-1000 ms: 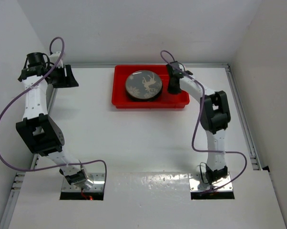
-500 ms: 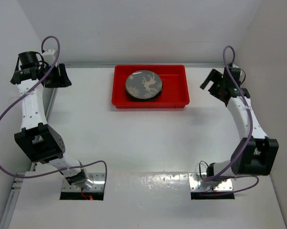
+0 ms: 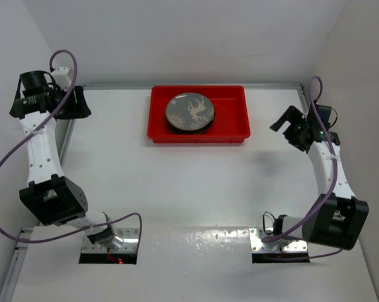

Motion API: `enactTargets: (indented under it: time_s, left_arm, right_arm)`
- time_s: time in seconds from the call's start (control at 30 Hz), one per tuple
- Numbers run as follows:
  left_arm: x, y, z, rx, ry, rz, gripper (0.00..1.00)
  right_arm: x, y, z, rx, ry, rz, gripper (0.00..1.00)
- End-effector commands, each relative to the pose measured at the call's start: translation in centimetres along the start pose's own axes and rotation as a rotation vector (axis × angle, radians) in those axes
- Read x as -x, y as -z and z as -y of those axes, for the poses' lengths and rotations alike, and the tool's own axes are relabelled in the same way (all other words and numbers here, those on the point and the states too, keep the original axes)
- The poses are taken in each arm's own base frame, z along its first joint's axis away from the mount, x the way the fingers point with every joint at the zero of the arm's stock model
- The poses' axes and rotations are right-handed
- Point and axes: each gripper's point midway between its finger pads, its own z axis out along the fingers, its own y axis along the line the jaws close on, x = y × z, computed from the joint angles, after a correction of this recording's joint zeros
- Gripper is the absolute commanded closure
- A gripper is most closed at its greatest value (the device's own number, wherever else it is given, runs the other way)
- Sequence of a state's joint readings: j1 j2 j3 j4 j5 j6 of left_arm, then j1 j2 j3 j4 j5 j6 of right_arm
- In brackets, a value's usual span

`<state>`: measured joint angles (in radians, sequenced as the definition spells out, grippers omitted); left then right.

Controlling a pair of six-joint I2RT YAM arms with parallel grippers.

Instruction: Place the plates into the plastic bin on the countertop

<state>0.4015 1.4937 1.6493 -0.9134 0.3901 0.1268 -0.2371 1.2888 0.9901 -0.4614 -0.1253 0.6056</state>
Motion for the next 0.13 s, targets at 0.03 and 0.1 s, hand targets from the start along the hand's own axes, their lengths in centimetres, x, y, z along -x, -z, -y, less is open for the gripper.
enactTargets:
  time_s: [0.03, 0.1]
  left_arm:
    - [0.44, 2.42, 0.19, 0.034, -0.003, 0.047, 0.37]
    - [0.2, 2.59, 0.15, 0.043, -0.003, 0.045, 0.37]
  right_arm:
    - [0.86, 1.02, -1.9, 0.127, 0.003, 0.036, 0.0]
    - [0.45, 0.9, -2.09, 0.158, 0.02, 0.044, 0.0]
